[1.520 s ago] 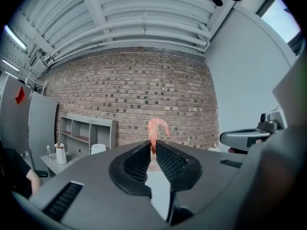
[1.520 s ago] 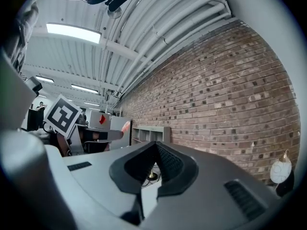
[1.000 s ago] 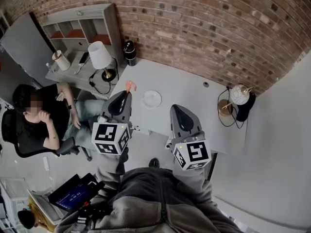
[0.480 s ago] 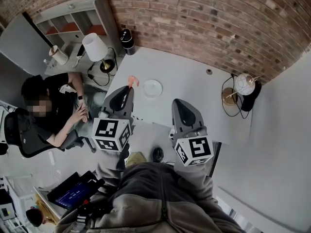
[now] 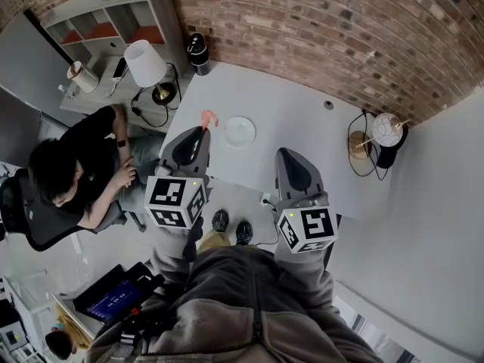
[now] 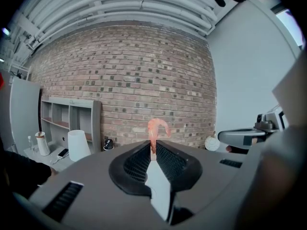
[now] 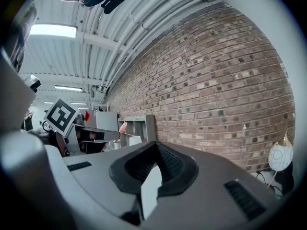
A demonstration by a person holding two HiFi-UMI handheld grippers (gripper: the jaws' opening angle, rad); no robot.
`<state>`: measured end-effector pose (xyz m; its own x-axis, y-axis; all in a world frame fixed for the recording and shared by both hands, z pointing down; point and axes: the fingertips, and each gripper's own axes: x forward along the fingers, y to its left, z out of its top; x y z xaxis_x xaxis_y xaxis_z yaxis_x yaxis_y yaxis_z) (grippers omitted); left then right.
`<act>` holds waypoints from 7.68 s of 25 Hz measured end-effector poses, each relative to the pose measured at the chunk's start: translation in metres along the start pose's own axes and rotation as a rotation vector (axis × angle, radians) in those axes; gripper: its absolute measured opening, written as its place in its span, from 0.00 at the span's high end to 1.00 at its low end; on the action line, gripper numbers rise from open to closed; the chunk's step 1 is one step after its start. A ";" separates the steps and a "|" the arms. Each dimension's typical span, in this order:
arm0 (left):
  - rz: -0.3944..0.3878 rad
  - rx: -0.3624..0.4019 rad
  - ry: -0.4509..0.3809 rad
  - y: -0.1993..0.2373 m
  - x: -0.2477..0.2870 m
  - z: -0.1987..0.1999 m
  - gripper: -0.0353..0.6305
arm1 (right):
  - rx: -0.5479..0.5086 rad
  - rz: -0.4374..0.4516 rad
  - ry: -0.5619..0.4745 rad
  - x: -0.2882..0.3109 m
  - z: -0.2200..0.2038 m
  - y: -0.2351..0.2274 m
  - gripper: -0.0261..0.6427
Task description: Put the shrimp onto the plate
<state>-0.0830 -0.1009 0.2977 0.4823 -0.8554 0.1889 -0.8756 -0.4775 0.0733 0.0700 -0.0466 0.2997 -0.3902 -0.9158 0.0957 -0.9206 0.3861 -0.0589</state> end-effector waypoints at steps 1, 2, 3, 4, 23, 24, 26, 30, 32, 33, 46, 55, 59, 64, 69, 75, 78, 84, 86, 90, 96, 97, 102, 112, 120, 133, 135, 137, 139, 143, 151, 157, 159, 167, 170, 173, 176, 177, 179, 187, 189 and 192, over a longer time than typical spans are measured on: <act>-0.006 -0.008 0.003 0.005 0.004 -0.001 0.89 | -0.007 -0.005 0.002 0.005 0.001 0.000 0.96; -0.012 -0.016 0.007 0.009 0.008 -0.002 0.89 | -0.014 -0.010 0.005 0.010 0.002 0.000 0.96; -0.018 -0.023 0.011 0.013 0.012 -0.004 0.89 | -0.020 -0.016 0.009 0.015 0.003 0.000 0.96; -0.024 -0.031 0.017 0.017 0.016 -0.006 0.89 | -0.024 -0.023 0.013 0.020 0.004 0.001 0.96; -0.106 -0.069 0.147 0.021 0.067 -0.060 0.89 | -0.014 -0.096 0.124 0.053 -0.033 -0.017 0.96; -0.105 -0.072 0.161 0.020 0.069 -0.066 0.89 | -0.009 -0.096 0.131 0.053 -0.037 -0.019 0.96; -0.106 -0.077 0.193 0.016 0.071 -0.079 0.89 | 0.005 -0.096 0.151 0.052 -0.047 -0.022 0.96; -0.111 -0.082 0.256 0.012 0.075 -0.104 0.89 | 0.030 -0.097 0.192 0.052 -0.067 -0.026 0.96; -0.113 -0.086 0.283 0.011 0.078 -0.117 0.89 | 0.039 -0.096 0.211 0.054 -0.078 -0.028 0.96; -0.114 -0.088 0.297 0.011 0.080 -0.123 0.89 | 0.042 -0.095 0.221 0.055 -0.084 -0.028 0.96; -0.126 -0.118 0.484 0.006 0.107 -0.219 0.89 | 0.103 -0.090 0.367 0.065 -0.163 -0.041 0.96; -0.126 -0.153 0.590 0.014 0.126 -0.274 0.89 | 0.138 -0.086 0.446 0.082 -0.204 -0.046 0.96; -0.129 -0.170 0.615 0.018 0.139 -0.290 0.89 | 0.161 -0.089 0.469 0.090 -0.218 -0.052 0.96; -0.134 -0.183 0.655 0.020 0.145 -0.308 0.89 | 0.192 -0.096 0.507 0.096 -0.238 -0.053 0.96; -0.138 -0.186 0.687 0.021 0.155 -0.326 0.89 | 0.215 -0.101 0.540 0.105 -0.257 -0.057 0.96; -0.134 -0.193 0.730 0.025 0.165 -0.350 0.89 | 0.238 -0.102 0.566 0.111 -0.274 -0.060 0.96; -0.133 -0.190 0.753 0.029 0.171 -0.364 0.89 | 0.244 -0.104 0.579 0.112 -0.281 -0.061 0.96; -0.125 -0.186 0.791 0.036 0.185 -0.387 0.89 | 0.264 -0.117 0.594 0.112 -0.293 -0.067 0.96; -0.125 -0.182 0.803 0.036 0.188 -0.393 0.89 | 0.272 -0.121 0.599 0.110 -0.296 -0.068 0.96; -0.126 -0.174 0.817 0.036 0.194 -0.399 0.89 | 0.289 -0.136 0.600 0.108 -0.302 -0.071 0.96; -0.133 -0.148 0.821 0.040 0.209 -0.410 0.89 | 0.296 -0.150 0.596 0.111 -0.307 -0.076 0.96; -0.128 -0.140 0.823 0.042 0.211 -0.411 0.89 | 0.296 -0.149 0.596 0.111 -0.307 -0.077 0.96; -0.131 -0.108 0.819 0.042 0.229 -0.412 0.89 | 0.303 -0.148 0.606 0.107 -0.312 -0.076 0.96; -0.135 -0.070 0.848 0.043 0.253 -0.421 0.89 | 0.328 -0.180 0.614 0.098 -0.321 -0.078 0.96; -0.152 -0.053 0.884 0.041 0.260 -0.428 0.89 | 0.338 -0.194 0.622 0.094 -0.325 -0.076 0.96; -0.152 0.044 0.938 0.039 0.262 -0.433 0.89 | 0.350 -0.221 0.620 0.088 -0.326 -0.081 0.96; -0.147 0.075 0.945 0.038 0.264 -0.432 0.89 | 0.350 -0.223 0.619 0.087 -0.326 -0.082 0.96; -0.141 0.079 0.948 0.038 0.264 -0.432 0.89 | 0.354 -0.227 0.620 0.085 -0.326 -0.082 0.96; -0.140 0.077 0.951 0.038 0.263 -0.432 0.89 | 0.360 -0.233 0.619 0.083 -0.327 -0.082 0.96; -0.149 0.086 0.945 0.037 0.263 -0.432 0.89 | 0.362 -0.238 0.615 0.081 -0.325 -0.081 0.96; -0.135 0.086 0.896 0.037 0.258 -0.421 0.89 | 0.352 -0.233 0.591 0.077 -0.317 -0.082 0.96; -0.131 0.073 0.752 0.033 0.236 -0.367 0.89 | 0.330 -0.223 0.543 0.083 -0.288 -0.081 0.96; -0.116 0.054 0.668 0.034 0.229 -0.334 0.89 | 0.309 -0.208 0.504 0.090 -0.268 -0.082 0.96; -0.042 0.014 0.422 0.041 0.188 -0.202 0.89 | 0.202 -0.116 0.312 0.120 -0.161 -0.066 0.96; -0.023 0.014 0.336 0.041 0.168 -0.163 0.89 | 0.175 -0.086 0.253 0.121 -0.126 -0.053 0.96; 0.000 0.020 0.252 0.043 0.151 -0.125 0.89 | 0.143 -0.052 0.193 0.123 -0.095 -0.043 0.96; 0.018 0.030 0.205 0.045 0.129 -0.098 0.89 | 0.128 -0.032 0.153 0.120 -0.073 -0.031 0.96; 0.024 0.035 0.191 0.045 0.123 -0.089 0.89 | 0.124 -0.026 0.141 0.119 -0.066 -0.028 0.96; 0.033 0.039 0.155 0.045 0.113 -0.072 0.89 | 0.114 -0.014 0.115 0.118 -0.053 -0.023 0.96; 0.044 0.070 -0.001 0.040 0.086 -0.005 0.94 | 0.051 0.031 0.006 0.116 0.003 -0.006 0.96; 0.046 0.084 -0.019 0.037 0.081 0.007 0.94 | 0.041 0.031 -0.012 0.113 0.013 -0.006 0.96; 0.044 0.094 -0.041 0.033 0.073 0.020 0.94 | 0.033 0.018 -0.035 0.105 0.026 -0.009 0.96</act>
<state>-0.0761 -0.1836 0.2946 0.4461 -0.8823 0.1499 -0.8903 -0.4547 -0.0268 0.0374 -0.1494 0.2846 -0.4056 -0.9121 0.0592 -0.9120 0.3996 -0.0926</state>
